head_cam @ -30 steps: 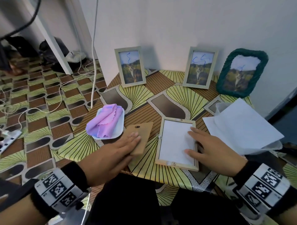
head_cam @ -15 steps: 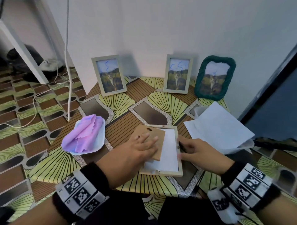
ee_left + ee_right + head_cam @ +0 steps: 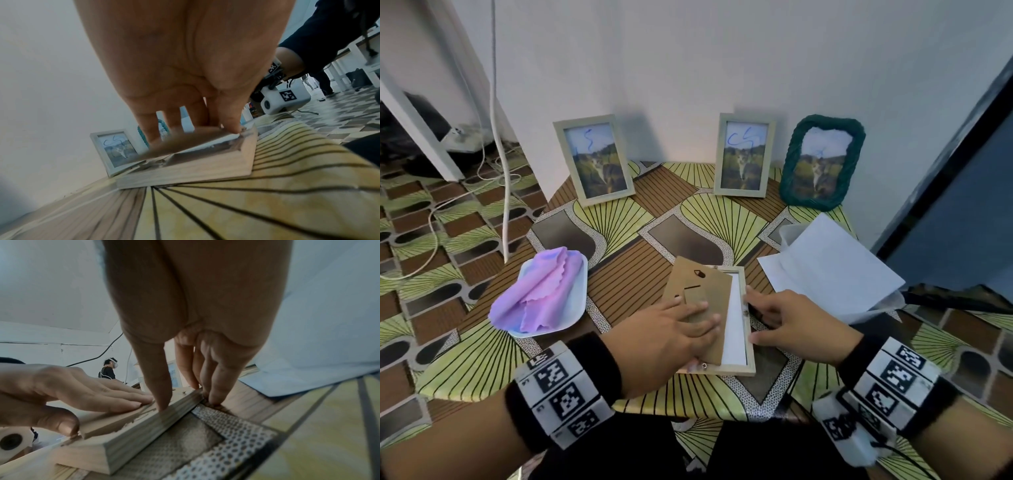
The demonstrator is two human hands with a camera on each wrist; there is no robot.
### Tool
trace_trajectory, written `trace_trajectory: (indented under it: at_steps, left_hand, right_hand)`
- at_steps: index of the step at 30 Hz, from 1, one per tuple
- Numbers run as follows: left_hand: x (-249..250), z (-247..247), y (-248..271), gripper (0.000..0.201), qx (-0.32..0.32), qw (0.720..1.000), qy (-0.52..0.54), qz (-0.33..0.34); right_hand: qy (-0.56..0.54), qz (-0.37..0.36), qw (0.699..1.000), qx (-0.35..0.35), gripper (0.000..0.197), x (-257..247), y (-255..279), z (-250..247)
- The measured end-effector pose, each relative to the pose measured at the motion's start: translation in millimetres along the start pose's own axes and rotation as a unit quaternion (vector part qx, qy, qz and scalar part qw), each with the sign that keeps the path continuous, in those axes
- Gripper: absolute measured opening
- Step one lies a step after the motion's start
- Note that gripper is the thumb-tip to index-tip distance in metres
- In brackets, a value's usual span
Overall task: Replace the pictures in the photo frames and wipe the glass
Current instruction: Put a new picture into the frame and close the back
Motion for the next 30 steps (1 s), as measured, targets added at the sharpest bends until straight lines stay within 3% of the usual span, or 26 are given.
trace_trajectory:
  at_steps: [6,14,18,24,27,30]
  left_hand:
    - [5.2,-3.7,1.2,0.058,0.003,0.997,0.072,0.002]
    - [24.9,-5.4,-7.6,0.079,-0.015,0.998,0.058,-0.001]
    - [22.5,-1.5,-8.3,0.075,-0.028,0.994,0.105,0.007]
    - [8.3,-4.0,-8.8,0.06,0.029,0.984,0.176,0.014]
    - [-4.4,-9.4,-7.2,0.066,0.073,0.984,0.164,-0.016]
    - [-17.4,-8.1,-5.0,0.075,0.074,0.99,0.113,-0.049]
  right_hand:
    - [0.029,-0.014,0.999,-0.004,0.063,-1.4,-0.4,-0.5]
    - [0.04,-0.015,0.999,0.007,0.058,-0.9,-1.7,0.1]
    - [0.056,-0.016,0.998,0.005,0.059,-1.8,-1.4,0.0]
    - [0.06,-0.019,0.998,0.001,0.056,-2.8,-0.7,0.4]
    - [0.059,-0.022,0.998,0.01,0.058,-3.3,0.7,-1.6]
    - [0.074,-0.024,0.997,0.009,0.063,-3.9,1.4,-2.3]
Point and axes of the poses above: each hand's wrist, its own y-axis away from the middle knuckle, its own z-axis out of the palm, x = y × z, the point moved 5 cm from there along -y, towards the middle knuckle, and after that the axes turned 12 degrees about -z, right-handed, at the moved point
